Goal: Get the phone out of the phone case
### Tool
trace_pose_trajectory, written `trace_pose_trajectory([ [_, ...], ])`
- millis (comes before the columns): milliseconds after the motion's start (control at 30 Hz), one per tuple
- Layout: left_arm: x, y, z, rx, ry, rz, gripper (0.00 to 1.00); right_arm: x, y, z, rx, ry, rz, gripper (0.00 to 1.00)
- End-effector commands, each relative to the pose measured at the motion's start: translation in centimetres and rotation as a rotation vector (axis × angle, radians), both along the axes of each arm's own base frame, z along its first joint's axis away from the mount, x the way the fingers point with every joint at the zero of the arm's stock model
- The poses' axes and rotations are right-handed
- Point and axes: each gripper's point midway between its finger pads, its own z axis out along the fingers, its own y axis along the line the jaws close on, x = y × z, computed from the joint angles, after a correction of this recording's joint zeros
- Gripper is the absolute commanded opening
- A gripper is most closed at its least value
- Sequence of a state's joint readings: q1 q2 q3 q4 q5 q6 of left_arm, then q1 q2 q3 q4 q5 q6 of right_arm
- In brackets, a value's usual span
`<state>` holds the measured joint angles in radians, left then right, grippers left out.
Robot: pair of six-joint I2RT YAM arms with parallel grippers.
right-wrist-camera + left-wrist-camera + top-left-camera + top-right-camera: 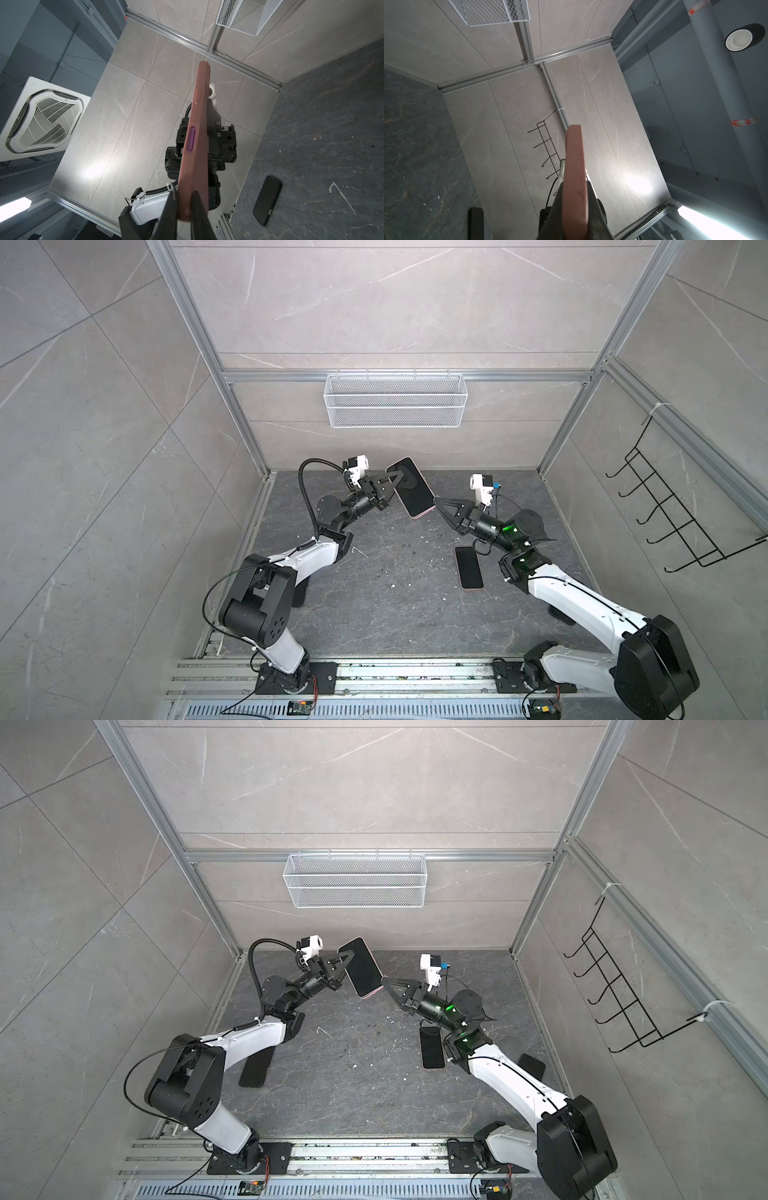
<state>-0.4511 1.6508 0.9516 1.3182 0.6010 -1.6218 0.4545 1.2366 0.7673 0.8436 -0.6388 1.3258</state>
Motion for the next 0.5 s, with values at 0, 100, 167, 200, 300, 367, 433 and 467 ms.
trace_pose_trajectory([
  [0, -0.5, -4.3, -4.1, 0.087, 0.053, -0.067, 0.00, -5.1, 1.1, 7.8, 0.113, -0.282, 0.155, 0.10],
  [100, -0.2, -5.1, -5.0, 0.077, 0.073, -0.079, 0.00, -5.1, 1.3, 8.5, 0.124, -0.298, 0.161, 0.10],
  [167, -0.1, -5.6, -5.2, 0.060, 0.079, -0.093, 0.00, -5.0, 1.4, 9.0, 0.131, -0.306, 0.165, 0.11],
  [200, -0.1, -5.9, -5.2, 0.052, 0.082, -0.102, 0.00, -5.0, 1.4, 9.2, 0.133, -0.310, 0.168, 0.11],
  [300, 0.0, -6.5, -5.5, 0.035, 0.090, -0.116, 0.00, -4.9, 1.6, 9.9, 0.146, -0.318, 0.177, 0.13],
  [367, 0.1, -6.7, -5.5, 0.022, 0.094, -0.123, 0.00, -4.7, 1.7, 10.3, 0.155, -0.323, 0.180, 0.15],
  [433, 0.2, -6.8, -5.4, 0.013, 0.094, -0.124, 0.00, -4.6, 1.8, 10.7, 0.164, -0.325, 0.183, 0.16],
  [467, 0.2, -6.8, -5.4, 0.009, 0.096, -0.126, 0.00, -4.5, 1.9, 10.9, 0.168, -0.326, 0.187, 0.16],
])
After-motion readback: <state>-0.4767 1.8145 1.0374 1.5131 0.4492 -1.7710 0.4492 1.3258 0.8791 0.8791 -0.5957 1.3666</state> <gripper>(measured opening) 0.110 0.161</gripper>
